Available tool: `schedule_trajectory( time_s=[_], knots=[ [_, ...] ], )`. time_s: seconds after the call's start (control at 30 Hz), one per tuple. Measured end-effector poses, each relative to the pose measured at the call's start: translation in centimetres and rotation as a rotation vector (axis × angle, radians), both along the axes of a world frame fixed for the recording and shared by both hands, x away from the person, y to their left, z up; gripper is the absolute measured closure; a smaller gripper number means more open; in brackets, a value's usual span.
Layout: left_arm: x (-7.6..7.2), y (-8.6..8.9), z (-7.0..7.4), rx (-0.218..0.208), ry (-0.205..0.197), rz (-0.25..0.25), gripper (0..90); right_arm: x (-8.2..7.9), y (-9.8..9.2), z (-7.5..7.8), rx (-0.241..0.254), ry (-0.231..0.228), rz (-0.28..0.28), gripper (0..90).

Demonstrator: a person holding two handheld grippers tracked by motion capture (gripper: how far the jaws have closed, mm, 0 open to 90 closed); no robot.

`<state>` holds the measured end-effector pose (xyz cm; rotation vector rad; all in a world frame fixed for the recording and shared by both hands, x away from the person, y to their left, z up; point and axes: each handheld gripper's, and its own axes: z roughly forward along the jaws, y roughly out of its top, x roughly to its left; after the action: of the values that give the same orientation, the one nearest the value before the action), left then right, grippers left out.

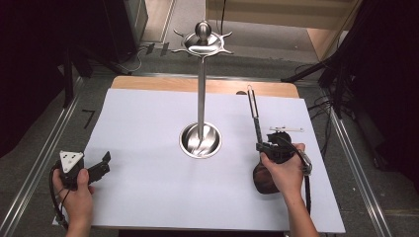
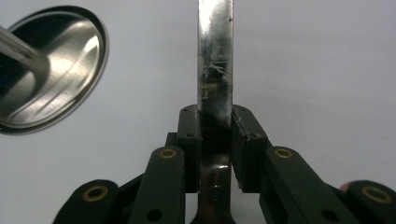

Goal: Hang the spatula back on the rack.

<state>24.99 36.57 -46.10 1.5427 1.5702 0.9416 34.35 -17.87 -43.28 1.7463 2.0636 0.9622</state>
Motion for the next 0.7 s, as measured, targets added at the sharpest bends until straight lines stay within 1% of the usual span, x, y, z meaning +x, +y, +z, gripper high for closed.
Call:
schedule_trajectory(
  time_s=[0.03, 0.07, 0.13, 0.2, 0.23, 0.3, 0.43, 0.53, 0.57, 0.63, 0.7],
  knots=[
    [0.0, 0.0, 0.0, 0.0, 0.0, 0.0, 14.6, -0.1, 0.0, 0.1, 0.008, -0.014, -0.001, 76.8],
    [0.0, 0.0, 0.0, 0.0, 0.0, 0.0, 14.6, -0.4, -0.1, 0.1, 0.016, -0.045, 0.011, 76.8],
    [0.0, 0.0, 0.0, 0.0, 0.0, 0.0, 14.6, -0.7, -0.1, 0.1, 0.015, -0.08, 0.021, 76.8],
    [0.0, 0.0, 0.0, 0.0, 0.0, 0.0, 14.7, -1.0, -0.2, 0.1, 0.026, -0.121, 0.041, 76.8],
    [0.0, 0.0, 0.0, 0.0, -0.001, 0.0, 14.7, -1.1, -0.2, 0.1, 0.028, -0.129, 0.047, 76.8],
    [0.0, 0.0, 0.0, 0.001, 0.0, 0.0, 14.7, -1.3, -0.2, 0.0, 0.043, -0.147, 0.081, 76.8],
    [0.0, 0.0, 0.0, 0.003, -0.001, 0.0, 14.7, -1.8, 0.0, -0.2, 0.029, -0.187, 0.099, 76.8],
    [0.0, 0.0, 0.0, 0.002, -0.003, 0.001, 14.7, -2.1, 0.0, -0.3, 0.035, -0.227, 0.107, 76.8],
    [0.0, 0.0, 0.0, 0.003, -0.002, 0.0, 14.8, -2.2, 0.0, -0.2, 0.035, -0.251, 0.109, 76.8],
    [0.0, 0.0, 0.0, 0.004, -0.002, 0.001, 14.7, -2.5, -0.1, -0.1, 0.039, -0.279, 0.117, 76.8],
    [0.0, 0.0, 0.0, 0.003, -0.002, 0.0, 14.8, -2.8, -0.3, 0.0, 0.056, -0.314, 0.128, 76.8]
  ],
)
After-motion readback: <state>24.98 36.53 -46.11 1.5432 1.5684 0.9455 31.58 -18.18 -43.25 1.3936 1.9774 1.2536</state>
